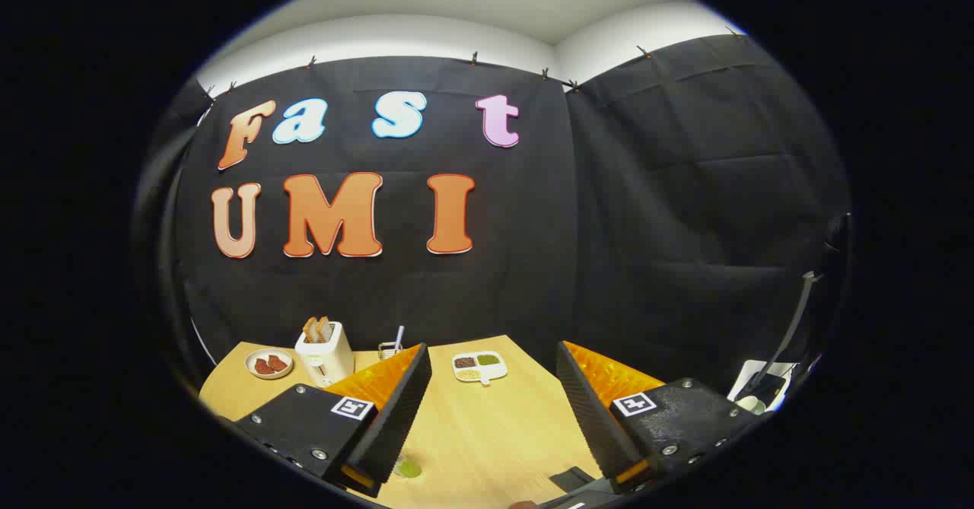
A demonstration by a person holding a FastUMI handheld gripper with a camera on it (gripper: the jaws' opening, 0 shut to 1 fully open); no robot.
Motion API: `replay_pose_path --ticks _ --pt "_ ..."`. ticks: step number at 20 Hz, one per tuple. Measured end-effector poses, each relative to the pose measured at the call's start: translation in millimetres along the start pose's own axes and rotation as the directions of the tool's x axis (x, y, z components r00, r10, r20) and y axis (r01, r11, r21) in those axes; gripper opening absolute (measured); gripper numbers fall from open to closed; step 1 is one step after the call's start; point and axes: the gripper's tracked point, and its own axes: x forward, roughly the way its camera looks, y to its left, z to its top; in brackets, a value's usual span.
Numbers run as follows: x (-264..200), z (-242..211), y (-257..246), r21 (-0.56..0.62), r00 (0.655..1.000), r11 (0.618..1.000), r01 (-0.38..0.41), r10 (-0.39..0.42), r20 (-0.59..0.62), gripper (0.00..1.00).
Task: Take the bottle from table, then pour the juice into the cup, finally place the bottle on the coaster
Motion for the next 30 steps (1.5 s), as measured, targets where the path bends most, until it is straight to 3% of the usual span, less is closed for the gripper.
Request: replay_pose_path --ticks 8,30 --pt "-8 35 57 -0.098 0.992 0.99 -0.104 0.11 0.065 0.98" --pt "5 -11 110 -0.043 0.977 0.977 -0.208 0.21 0.037 0.99"
